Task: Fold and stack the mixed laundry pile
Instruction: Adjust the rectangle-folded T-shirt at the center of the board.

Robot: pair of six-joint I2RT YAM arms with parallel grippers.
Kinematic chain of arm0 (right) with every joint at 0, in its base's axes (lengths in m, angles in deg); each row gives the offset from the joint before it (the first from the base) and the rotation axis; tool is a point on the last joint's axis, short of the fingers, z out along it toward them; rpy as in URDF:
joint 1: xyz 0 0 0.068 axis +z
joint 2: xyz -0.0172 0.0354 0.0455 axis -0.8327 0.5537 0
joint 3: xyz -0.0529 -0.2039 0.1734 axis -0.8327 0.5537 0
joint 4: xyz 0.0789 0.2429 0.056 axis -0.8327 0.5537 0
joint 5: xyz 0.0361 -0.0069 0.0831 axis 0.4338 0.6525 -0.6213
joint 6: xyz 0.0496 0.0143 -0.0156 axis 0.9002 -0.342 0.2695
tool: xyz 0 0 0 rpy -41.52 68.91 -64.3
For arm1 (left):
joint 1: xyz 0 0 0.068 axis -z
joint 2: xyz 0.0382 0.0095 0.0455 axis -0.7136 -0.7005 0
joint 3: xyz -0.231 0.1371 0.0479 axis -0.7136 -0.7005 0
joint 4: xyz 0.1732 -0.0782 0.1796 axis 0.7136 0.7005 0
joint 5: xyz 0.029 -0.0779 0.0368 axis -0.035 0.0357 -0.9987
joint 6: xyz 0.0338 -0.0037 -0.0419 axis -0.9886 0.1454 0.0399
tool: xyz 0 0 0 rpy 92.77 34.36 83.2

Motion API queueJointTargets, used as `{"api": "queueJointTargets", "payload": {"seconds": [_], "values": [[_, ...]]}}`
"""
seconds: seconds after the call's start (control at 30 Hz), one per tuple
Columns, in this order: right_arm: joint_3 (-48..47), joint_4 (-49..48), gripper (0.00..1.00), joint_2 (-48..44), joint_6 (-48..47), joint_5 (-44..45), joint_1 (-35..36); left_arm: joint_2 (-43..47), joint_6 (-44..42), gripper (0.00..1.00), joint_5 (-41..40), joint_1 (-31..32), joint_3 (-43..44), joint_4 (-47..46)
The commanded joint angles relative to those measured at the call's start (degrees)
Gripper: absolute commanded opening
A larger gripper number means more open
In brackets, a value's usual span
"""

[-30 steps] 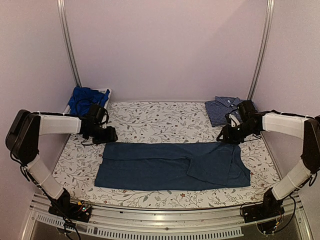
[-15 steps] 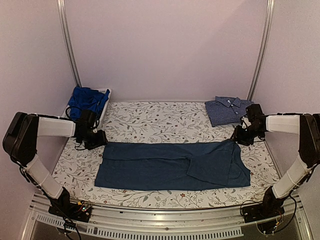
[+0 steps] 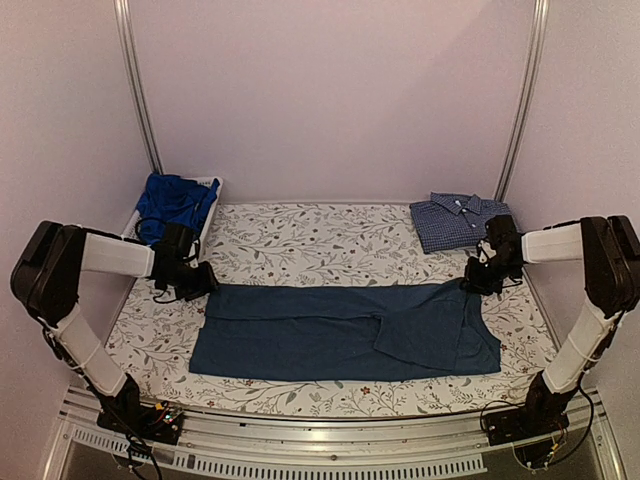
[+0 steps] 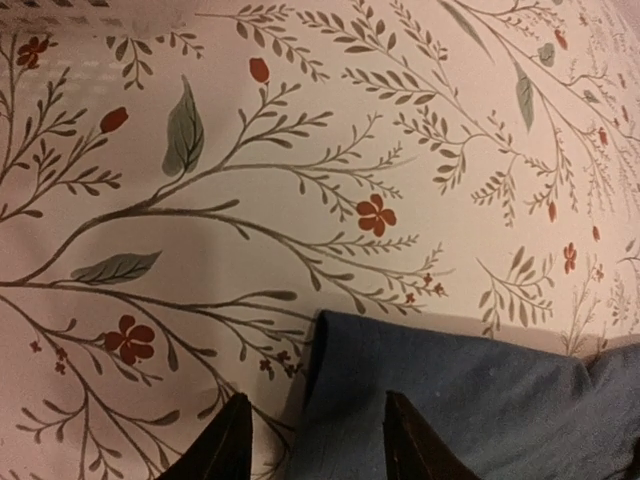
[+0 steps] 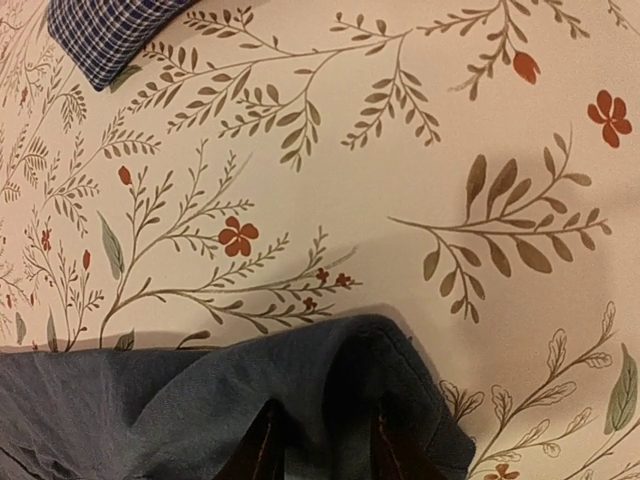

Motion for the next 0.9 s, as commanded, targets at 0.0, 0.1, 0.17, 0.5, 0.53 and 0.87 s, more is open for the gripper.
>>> {"api": "queueJointTargets", "payload": {"seconds": [0.0,0.1,0.17,0.5,0.53,0.87], "values": [[-1.65,-2.28,0.24,1.26,-0.49,0.71,-1.11,-3.04,-0.34,0.45,1.56,-0.35,0.65,-3.52],[-1.91,-2.97,0.18,1.86,-0.58,0.71,-1.65,-5.24,0.07,0.38,2.22,-0.21,1.44,-4.76],[-2.16,-3.35,0.13,2.07,-0.56,0.54,-1.99,-6.13,0.57,0.33,2.45,-0.19,1.63,-5.19],[-3.33,-5.02,0.23,1.45,-1.02,-3.7,-2.83,-5.75,1.12,0.26,1.6,-0.19,1.4,-4.69],[-3.32,-5.35,0.24,1.25,-1.11,-4.51,-2.84,-5.59,0.98,0.26,1.63,-0.19,1.4,-4.69],[-3.83,-4.06,0.24,3.93,-0.93,-5.26,-2.89,-5.4,1.31,0.39,1.36,-0.19,1.77,-3.76]]}}
